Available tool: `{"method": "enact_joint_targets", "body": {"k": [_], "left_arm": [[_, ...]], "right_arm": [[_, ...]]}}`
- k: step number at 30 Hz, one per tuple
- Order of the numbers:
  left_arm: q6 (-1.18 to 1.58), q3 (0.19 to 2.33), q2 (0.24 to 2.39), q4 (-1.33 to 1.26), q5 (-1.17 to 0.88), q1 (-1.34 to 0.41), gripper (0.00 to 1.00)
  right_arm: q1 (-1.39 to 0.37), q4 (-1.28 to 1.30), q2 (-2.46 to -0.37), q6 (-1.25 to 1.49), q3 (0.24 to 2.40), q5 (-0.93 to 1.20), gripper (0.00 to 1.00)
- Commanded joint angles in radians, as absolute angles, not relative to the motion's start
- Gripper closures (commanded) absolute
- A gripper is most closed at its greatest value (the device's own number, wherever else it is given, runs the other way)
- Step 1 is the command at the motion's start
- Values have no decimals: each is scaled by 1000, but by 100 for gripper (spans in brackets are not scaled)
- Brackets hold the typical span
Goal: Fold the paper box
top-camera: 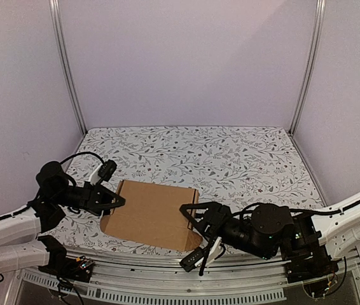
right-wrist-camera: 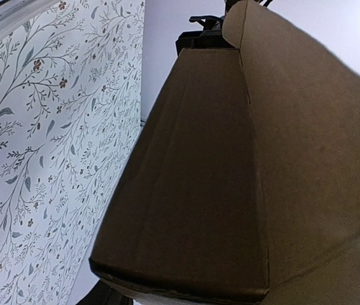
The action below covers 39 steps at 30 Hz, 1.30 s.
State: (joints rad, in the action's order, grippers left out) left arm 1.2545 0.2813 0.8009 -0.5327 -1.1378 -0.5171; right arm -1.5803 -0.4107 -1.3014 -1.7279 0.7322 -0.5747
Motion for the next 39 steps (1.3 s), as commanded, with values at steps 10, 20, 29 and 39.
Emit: {"method": "enact_joint_targets", "body": {"k": [10,20,29,39], "left_arm": [[1102,332,713,-295,-1064,-525,28],[859,486,576,134,-818,-523,16],[740,560,496,313,-638,-523,15],[730,536,552,309,-598,-564,20]], "right_arm": [[-1594,-459,-1300,-1594,726,-629,66],[-1595,-214,-1224,-1302,741,-625,68],[-1562,10,-1163,-914,759,-542,66],[-1304,185,-1158,-380,782,-34,71]]}}
